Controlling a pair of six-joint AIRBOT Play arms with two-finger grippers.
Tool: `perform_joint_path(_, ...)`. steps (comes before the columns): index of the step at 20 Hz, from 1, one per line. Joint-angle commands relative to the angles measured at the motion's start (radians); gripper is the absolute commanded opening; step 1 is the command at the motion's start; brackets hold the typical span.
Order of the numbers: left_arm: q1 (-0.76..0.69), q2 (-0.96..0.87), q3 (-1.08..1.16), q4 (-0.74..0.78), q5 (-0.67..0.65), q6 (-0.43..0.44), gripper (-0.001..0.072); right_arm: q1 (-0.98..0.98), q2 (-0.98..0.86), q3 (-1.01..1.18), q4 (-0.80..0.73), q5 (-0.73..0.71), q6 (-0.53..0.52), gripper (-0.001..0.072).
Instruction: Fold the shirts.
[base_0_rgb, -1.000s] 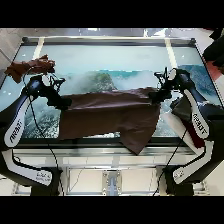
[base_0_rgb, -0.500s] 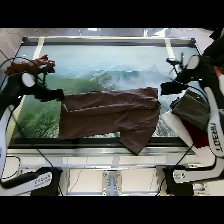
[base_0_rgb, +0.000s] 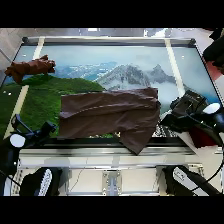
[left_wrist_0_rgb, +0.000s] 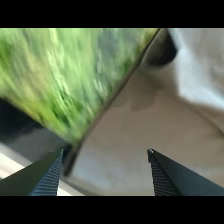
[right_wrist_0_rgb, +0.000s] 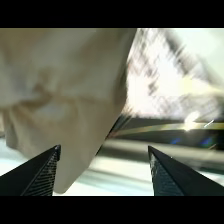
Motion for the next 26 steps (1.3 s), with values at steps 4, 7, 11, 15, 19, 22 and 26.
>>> perform_joint_path(4,0.022,0.026,-0.116,-0.194,0.089,-0.05,0.0598,-0.003,0.022,-0.219,0.112,-0.135,-0.044,0.062)
perform_joint_path(7,0.022,-0.047,-0.116,-0.195,0.032,-0.049,0.0598,-0.003,0.022,-0.22,0.113,-0.134,-0.043,0.062)
perform_joint_path(11,0.022,-0.111,-0.116,-0.196,-0.016,-0.012,0.0598,-0.003,0.022,-0.22,0.138,-0.135,-0.043,0.0619)
perform_joint_path(15,0.025,-0.055,-0.105,-0.201,-0.066,0.018,0.0597,-0.003,0.022,-0.22,0.135,-0.132,-0.044,0.0619)
perform_joint_path(19,0.025,-0.007,-0.105,-0.202,-0.226,0.017,0.0596,-0.003,0.022,-0.22,0.129,-0.136,-0.045,0.0618)
perform_joint_path(22,0.027,0.078,-0.09,-0.217,-0.165,0.016,0.0596,-0.003,0.022,-0.22,0.125,-0.134,-0.045,0.0618)
perform_joint_path(26,0.054,0.14,-0.09,-0.074,-0.254,-0.073,0.0453,-0.003,0.022,-0.22,0.124,-0.139,-0.045,0.0618)
